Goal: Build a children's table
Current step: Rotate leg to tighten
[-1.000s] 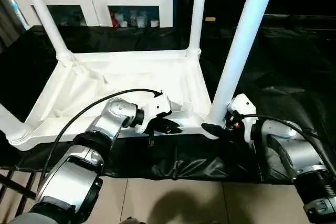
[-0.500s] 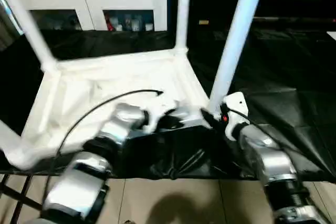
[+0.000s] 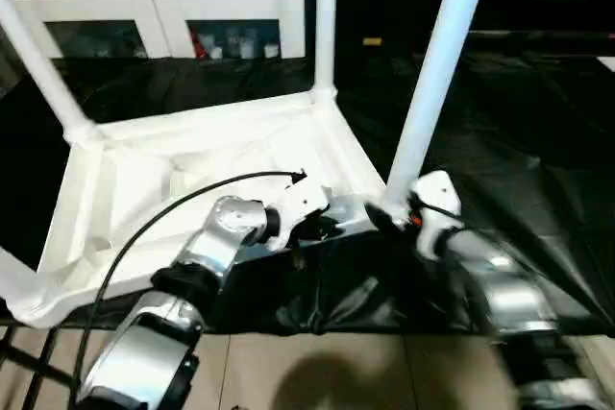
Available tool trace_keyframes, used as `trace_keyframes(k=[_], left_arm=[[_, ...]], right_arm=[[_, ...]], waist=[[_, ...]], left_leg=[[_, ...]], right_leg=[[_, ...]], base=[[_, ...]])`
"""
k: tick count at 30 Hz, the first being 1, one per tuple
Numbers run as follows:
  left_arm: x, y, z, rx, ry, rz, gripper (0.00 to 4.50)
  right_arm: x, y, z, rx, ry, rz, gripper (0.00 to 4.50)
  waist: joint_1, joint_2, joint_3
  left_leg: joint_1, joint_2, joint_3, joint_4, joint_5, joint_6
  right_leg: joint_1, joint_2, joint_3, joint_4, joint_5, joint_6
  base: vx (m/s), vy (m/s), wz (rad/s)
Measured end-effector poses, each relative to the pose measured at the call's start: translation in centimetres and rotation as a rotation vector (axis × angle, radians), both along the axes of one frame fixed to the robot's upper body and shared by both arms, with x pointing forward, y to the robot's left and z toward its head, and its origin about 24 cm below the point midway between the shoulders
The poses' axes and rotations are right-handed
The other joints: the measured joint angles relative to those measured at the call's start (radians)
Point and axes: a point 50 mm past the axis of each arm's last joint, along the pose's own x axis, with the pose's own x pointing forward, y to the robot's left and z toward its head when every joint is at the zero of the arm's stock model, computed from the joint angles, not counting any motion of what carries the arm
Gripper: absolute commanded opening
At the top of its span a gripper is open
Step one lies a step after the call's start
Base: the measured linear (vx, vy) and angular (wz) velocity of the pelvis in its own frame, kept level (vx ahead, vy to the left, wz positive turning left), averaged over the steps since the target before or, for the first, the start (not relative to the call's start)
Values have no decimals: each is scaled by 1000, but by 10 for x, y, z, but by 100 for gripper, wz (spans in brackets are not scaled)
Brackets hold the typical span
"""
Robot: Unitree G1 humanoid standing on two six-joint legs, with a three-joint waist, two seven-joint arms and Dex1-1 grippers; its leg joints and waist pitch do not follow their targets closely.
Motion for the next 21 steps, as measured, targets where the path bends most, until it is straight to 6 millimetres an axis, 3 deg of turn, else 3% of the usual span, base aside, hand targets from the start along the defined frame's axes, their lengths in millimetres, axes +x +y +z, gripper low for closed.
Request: trace_keyframes(k=[9, 12, 16, 21], left_arm=[[-8, 31, 6, 6, 58, -185, 0], [-8, 39, 8, 11, 67, -211, 0], [-10, 46, 8, 17, 99, -246, 0], [-12, 51, 8, 19, 123, -281, 0]], right_arm=[[-19, -6, 18, -1, 26, 459, 392], [-18, -3, 20, -15, 26, 530, 392], [-20, -2, 19, -36, 54, 623, 392], [-20, 0, 15, -46, 96, 674, 339]], waist=[[28, -1, 0], [28, -2, 0], [28, -5, 3], [29, -8, 4]], left_leg=[[-8, 7, 2, -1, 3, 5], [-18, 7, 2, 7, 2, 6], [-19, 9, 2, 13, 1, 6], [-18, 10, 3, 15, 0, 1]], right_leg=[[-6, 4, -5, 1, -3, -2], [-16, 2, -5, 8, -3, -3], [-18, 2, -4, 15, -3, -3], [-17, 2, -5, 17, -2, -5]], base=[[0, 0, 0], [0, 0, 0], [0, 0, 0], [0, 0, 0]])
